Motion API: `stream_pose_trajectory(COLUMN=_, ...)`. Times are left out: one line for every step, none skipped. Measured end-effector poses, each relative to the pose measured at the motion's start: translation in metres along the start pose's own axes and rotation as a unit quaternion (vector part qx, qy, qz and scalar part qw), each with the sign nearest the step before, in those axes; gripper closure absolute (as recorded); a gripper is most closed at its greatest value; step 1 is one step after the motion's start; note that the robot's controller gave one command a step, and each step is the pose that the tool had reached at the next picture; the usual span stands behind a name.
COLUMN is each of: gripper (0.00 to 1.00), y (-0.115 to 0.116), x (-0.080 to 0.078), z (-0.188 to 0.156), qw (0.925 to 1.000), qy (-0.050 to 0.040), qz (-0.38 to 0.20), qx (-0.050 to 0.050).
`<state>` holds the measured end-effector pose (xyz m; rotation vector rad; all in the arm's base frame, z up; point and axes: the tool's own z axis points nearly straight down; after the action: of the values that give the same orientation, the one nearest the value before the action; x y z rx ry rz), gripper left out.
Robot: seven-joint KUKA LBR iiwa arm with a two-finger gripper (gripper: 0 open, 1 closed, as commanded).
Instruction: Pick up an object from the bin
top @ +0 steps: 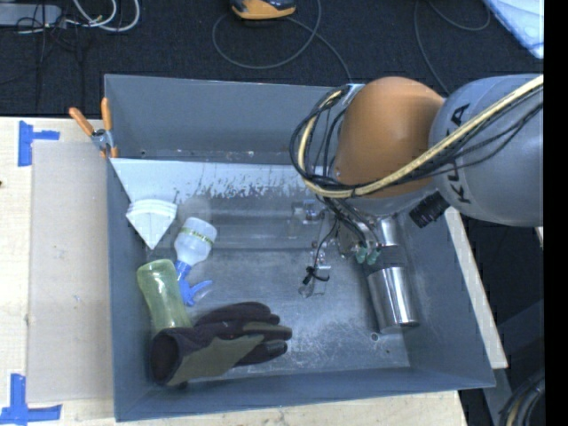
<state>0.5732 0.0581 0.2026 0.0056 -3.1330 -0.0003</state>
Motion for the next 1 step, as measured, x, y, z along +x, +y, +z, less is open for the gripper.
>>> stream_pose_trajectory(gripper=0.0, y=-0.0003, x=-0.0012, z=-0.0048, qw=1.0, qy=-0.0035, qz=0.001, qx=0.0)
